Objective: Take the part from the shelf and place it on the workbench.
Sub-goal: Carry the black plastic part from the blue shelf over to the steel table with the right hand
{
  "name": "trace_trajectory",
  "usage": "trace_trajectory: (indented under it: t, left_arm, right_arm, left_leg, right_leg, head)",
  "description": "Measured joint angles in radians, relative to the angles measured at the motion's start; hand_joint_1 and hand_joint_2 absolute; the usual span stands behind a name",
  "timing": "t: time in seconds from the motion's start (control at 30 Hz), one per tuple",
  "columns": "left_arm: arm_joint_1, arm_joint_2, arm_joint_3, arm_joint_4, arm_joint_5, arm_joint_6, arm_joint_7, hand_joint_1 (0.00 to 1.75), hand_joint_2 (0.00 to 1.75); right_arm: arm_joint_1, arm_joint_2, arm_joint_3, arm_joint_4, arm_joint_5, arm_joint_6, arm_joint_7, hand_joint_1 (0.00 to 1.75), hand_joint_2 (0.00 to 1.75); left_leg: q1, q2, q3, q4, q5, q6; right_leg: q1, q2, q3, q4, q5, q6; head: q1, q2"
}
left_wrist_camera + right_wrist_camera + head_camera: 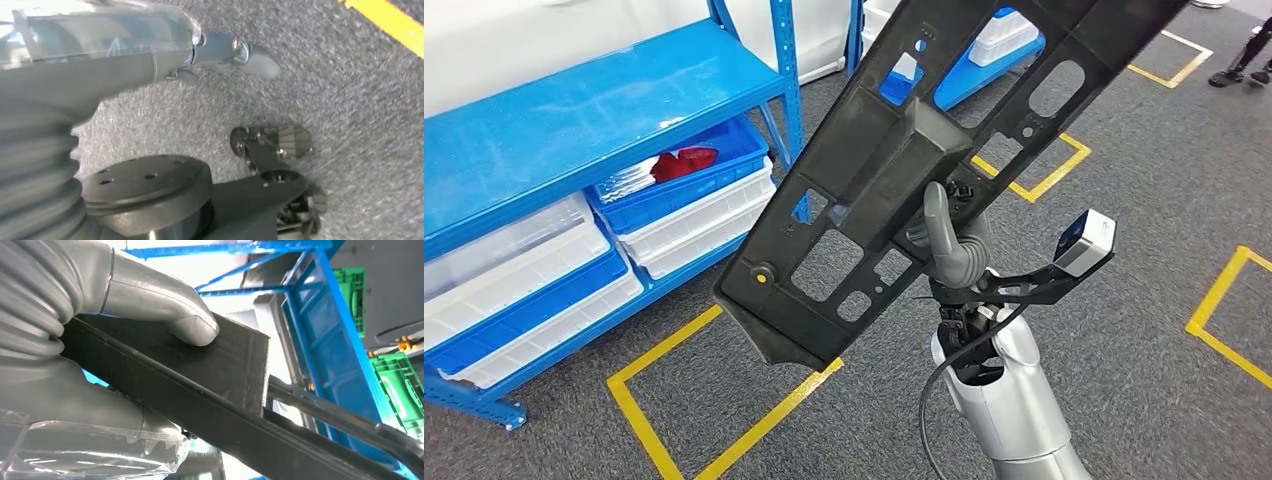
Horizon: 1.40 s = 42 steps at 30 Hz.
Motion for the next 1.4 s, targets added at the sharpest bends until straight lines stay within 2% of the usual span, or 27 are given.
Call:
trace_trajectory:
  t: [0.03, 0.07, 0.1, 0.13, 0.2, 0.27, 0.33, 0.37, 0.43, 0.5, 0.53, 0.57, 0.6, 0.67, 0.73, 0.8, 0.87, 0.93, 1.0, 1.07, 1.1, 1.13, 1.17, 1.23, 1.3, 1.37, 1.4]
  left_arm:
    - [0.003, 0.000, 0.000, 0.000, 0.000, 0.000, 0.000, 0.00, 1.75]
    - [0.004, 0.000, 0.000, 0.000, 0.000, -0.001, 0.000, 0.00, 1.75]
    - [0.005, 0.000, 0.000, 0.000, -0.001, -0.001, 0.001, 0.00, 1.75]
    - [0.005, 0.000, 0.000, 0.000, -0.002, -0.001, 0.001, 0.00, 1.75]
    - [0.005, 0.000, 0.000, 0.000, -0.003, -0.002, 0.002, 0.00, 1.75]
    - [0.006, 0.000, 0.000, 0.000, -0.003, -0.002, 0.003, 0.00, 1.75]
    - [0.006, 0.000, 0.000, 0.000, -0.003, 0.001, 0.004, 0.00, 1.75]
    - [0.006, 0.000, 0.000, 0.000, -0.003, 0.002, 0.004, 0.00, 1.75]
    - [0.005, 0.000, 0.000, 0.000, -0.003, 0.004, 0.005, 0.00, 1.75]
    - [0.010, 0.000, 0.000, 0.000, -0.003, 0.004, 0.005, 0.00, 1.75]
    - [0.013, 0.000, 0.000, 0.000, -0.003, 0.004, 0.005, 0.00, 1.75]
    - [0.015, 0.000, 0.000, 0.000, -0.003, 0.004, 0.005, 0.00, 1.75]
    - [0.016, 0.000, 0.000, 0.000, -0.004, 0.004, 0.005, 0.00, 1.75]
    - [0.016, 0.000, 0.000, 0.000, -0.004, 0.004, 0.005, 0.00, 1.75]
    - [0.016, 0.000, 0.000, 0.000, -0.003, 0.005, 0.005, 0.00, 1.75]
    - [0.016, 0.001, 0.000, 0.000, -0.001, 0.005, 0.004, 0.00, 1.75]
    - [0.014, 0.000, 0.000, 0.000, 0.001, 0.006, 0.003, 0.00, 1.75]
    - [0.012, 0.001, 0.000, 0.000, 0.001, 0.005, 0.002, 0.00, 1.75]
    - [0.013, 0.001, 0.000, 0.000, -0.002, 0.003, 0.002, 0.00, 1.75]
    - [0.015, 0.002, 0.000, 0.000, -0.003, 0.002, 0.003, 0.00, 1.75]
    - [0.014, 0.002, 0.000, 0.000, -0.004, 0.002, 0.003, 0.00, 1.75]
    - [0.013, 0.002, 0.000, 0.000, -0.004, 0.001, 0.004, 0.00, 1.75]
    - [0.012, 0.002, 0.000, 0.000, -0.004, 0.000, 0.004, 0.00, 1.75]
    - [0.009, 0.002, 0.000, 0.000, -0.005, -0.003, 0.004, 0.00, 1.75]
    - [0.008, 0.002, 0.000, 0.000, -0.005, -0.004, 0.006, 0.00, 1.75]
    - [0.007, 0.002, 0.000, 0.000, -0.005, -0.005, 0.007, 0.00, 1.75]
    - [0.005, 0.002, 0.000, 0.000, -0.005, -0.004, 0.007, 0.00, 1.75]
  right_arm:
    - [0.001, 0.000, 0.000, 0.000, 0.000, 0.001, 0.000, 1.75, 1.75]
    - [0.002, 0.000, -0.001, 0.000, 0.000, 0.001, 0.000, 1.75, 1.75]
    - [0.002, -0.001, -0.001, 0.001, 0.000, 0.001, 0.000, 1.75, 1.75]
    - [0.003, -0.001, -0.001, 0.000, 0.000, 0.002, 0.000, 1.75, 1.75]
    - [0.002, 0.000, -0.001, -0.002, 0.000, 0.004, 0.000, 1.75, 1.75]
    - [0.002, 0.000, -0.002, -0.008, 0.000, 0.007, 0.000, 1.75, 1.75]
    - [0.005, 0.001, -0.004, -0.012, -0.001, 0.008, 0.000, 1.75, 1.75]
    - [0.007, 0.001, -0.004, -0.014, -0.001, 0.008, 0.000, 1.75, 1.75]
    - [0.008, 0.002, -0.006, -0.018, -0.001, 0.009, -0.001, 1.75, 1.75]
    - [0.009, 0.004, -0.006, -0.019, -0.001, 0.009, -0.001, 1.75, 1.75]
    - [0.012, 0.005, -0.006, -0.019, -0.001, 0.009, -0.001, 1.75, 1.75]
    - [0.015, 0.005, -0.006, -0.019, -0.001, 0.009, -0.001, 1.75, 1.75]
    - [0.018, 0.005, -0.006, -0.019, -0.001, 0.009, -0.001, 1.75, 1.75]
    - [0.022, 0.005, -0.006, -0.020, -0.001, 0.011, 0.000, 1.75, 1.75]
    - [0.021, 0.006, -0.006, -0.022, -0.001, 0.015, 0.000, 1.75, 1.75]
    - [0.021, 0.006, -0.007, -0.023, -0.001, 0.020, 0.000, 1.75, 1.75]
    - [0.022, 0.006, -0.009, -0.024, -0.002, 0.024, 0.000, 1.75, 1.75]
    - [0.022, 0.006, -0.013, -0.026, -0.002, 0.025, -0.001, 1.75, 1.75]
    - [0.021, 0.005, -0.016, -0.027, -0.002, 0.025, -0.001, 1.75, 1.75]
    - [0.025, 0.004, -0.017, -0.027, -0.002, 0.025, -0.001, 1.75, 1.75]
    - [0.027, 0.004, -0.019, -0.027, -0.002, 0.025, -0.001, 1.75, 1.75]
    - [0.029, 0.003, -0.020, -0.028, -0.002, 0.026, -0.001, 1.75, 1.75]
    - [0.029, 0.003, -0.021, -0.028, -0.002, 0.026, -0.001, 1.75, 1.75]
    - [0.028, 0.002, -0.021, -0.031, -0.002, 0.026, -0.001, 1.75, 1.75]
    - [0.027, 0.002, -0.022, -0.033, -0.002, 0.027, -0.001, 1.75, 1.75]
    - [0.029, 0.001, -0.023, -0.035, -0.002, 0.028, -0.001, 1.75, 1.75]
    - [0.030, 0.001, -0.024, -0.037, -0.002, 0.029, -0.001, 1.75, 1.75]
  left_leg:
    - [-0.001, 0.015, 0.000, 0.000, -0.001, 0.001]
    - [-0.001, 0.030, 0.000, 0.000, -0.002, 0.001]
    - [-0.001, 0.044, 0.000, 0.001, -0.003, 0.000]
    - [-0.001, 0.057, 0.002, 0.001, -0.005, -0.002]
    - [-0.005, 0.078, 0.008, 0.003, -0.011, -0.010]
    - [-0.012, 0.097, 0.013, 0.005, -0.018, -0.020]
    - [-0.015, 0.118, 0.019, 0.003, -0.022, -0.029]
    - [-0.014, 0.116, 0.021, 0.006, -0.028, -0.035]
    - [-0.009, 0.075, 0.004, 0.054, -0.064, -0.044]
    - [-0.007, 0.026, -0.053, 0.180, -0.130, -0.048]
    - [-0.007, 0.017, -0.086, 0.247, -0.154, -0.049]
    - [-0.007, 0.014, -0.109, 0.290, -0.162, -0.049]
    - [-0.007, 0.012, -0.116, 0.297, -0.150, -0.049]
    - [-0.004, -0.003, -0.080, 0.200, -0.078, -0.046]
    - [0.002, -0.054, -0.029, 0.076, -0.024, -0.041]
    - [0.002, -0.082, -0.009, 0.028, -0.019, -0.034]
    - [0.002, -0.062, -0.005, 0.021, -0.017, -0.022]
    - [0.004, -0.036, 0.000, 0.011, -0.011, -0.007]
    - [0.000, -0.010, 0.003, 0.007, -0.011, 0.002]
    - [-0.003, 0.019, 0.003, 0.008, -0.013, 0.005]
    - [-0.004, 0.033, 0.004, 0.008, -0.015, 0.006]
    - [-0.005, 0.047, 0.005, 0.008, -0.017, 0.005]
    - [-0.006, 0.059, 0.009, 0.008, -0.019, 0.003]
    - [-0.011, 0.080, 0.015, 0.008, -0.026, -0.003]
    - [-0.017, 0.099, 0.020, 0.008, -0.032, -0.012]
    - [-0.019, 0.117, 0.025, 0.006, -0.036, -0.021]
    - [-0.018, 0.110, 0.025, 0.011, -0.044, -0.026]
  right_leg:
    - [-0.002, -0.006, -0.028, 0.059, -0.022, 0.003]
    - [-0.005, -0.008, -0.042, 0.089, -0.026, 0.005]
    - [-0.006, -0.012, -0.035, 0.079, -0.012, 0.006]
    - [-0.007, -0.020, -0.007, 0.029, 0.016, 0.006]
    - [-0.001, -0.069, 0.074, -0.114, 0.070, -0.003]
    - [0.009, -0.101, 0.113, -0.189, 0.084, -0.017]
    - [0.011, -0.082, 0.111, -0.195, 0.083, -0.030]
    - [0.009, -0.070, 0.112, -0.198, 0.085, -0.036]
    - [0.002, -0.046, 0.114, -0.204, 0.090, -0.048]
    - [0.000, -0.021, 0.114, -0.205, 0.091, -0.055]
    - [0.001, -0.006, 0.114, -0.204, 0.091, -0.057]
    - [0.001, 0.009, 0.114, -0.204, 0.091, -0.057]
    - [0.001, 0.025, 0.114, -0.203, 0.091, -0.057]
    - [0.000, 0.054, 0.116, -0.199, 0.090, -0.054]
    - [0.001, 0.081, 0.112, -0.190, 0.087, -0.045]
    - [-0.001, 0.105, 0.102, -0.185, 0.088, -0.030]
    - [-0.005, 0.119, 0.095, -0.186, 0.092, -0.016]
    - [-0.003, 0.078, 0.077, -0.149, 0.068, -0.005]
    - [-0.002, 0.014, 0.023, -0.036, 0.010, 0.004]
    - [-0.005, -0.007, -0.032, 0.075, -0.031, 0.010]
    - [-0.006, -0.010, -0.038, 0.087, -0.026, 0.010]
    - [-0.005, -0.015, -0.022, 0.058, -0.004, 0.009]
    - [-0.004, -0.025, 0.012, -0.005, 0.030, 0.005]
    - [0.007, -0.070, 0.085, -0.142, 0.076, -0.011]
    - [0.018, -0.090, 0.110, -0.195, 0.082, -0.026]
    - [0.017, -0.065, 0.109, -0.200, 0.086, -0.036]
    - [0.014, -0.054, 0.111, -0.206, 0.089, -0.041]
  head:
    - [0.000, 0.000]
    - [0.000, 0.000]
    - [0.000, 0.000]
    - [0.000, 0.000]
    - [0.000, 0.000]
    - [0.000, 0.000]
    - [0.000, 0.000]
    - [0.000, 0.000]
    - [0.000, 0.000]
    - [0.000, 0.000]
    - [0.000, 0.000]
    - [0.000, 0.000]
    - [0.000, 0.000]
    - [0.000, 0.000]
    - [0.000, 0.000]
    - [0.000, 0.000]
    - [0.000, 0.000]
    - [0.000, 0.000]
    - [0.000, 0.000]
    - [0.000, 0.000]
    - [0.000, 0.000]
    - [0.000, 0.000]
    - [0.000, 0.000]
    - [0.000, 0.000]
    - [0.000, 0.000]
    - [0.000, 0.000]
    - [0.000, 0.000]
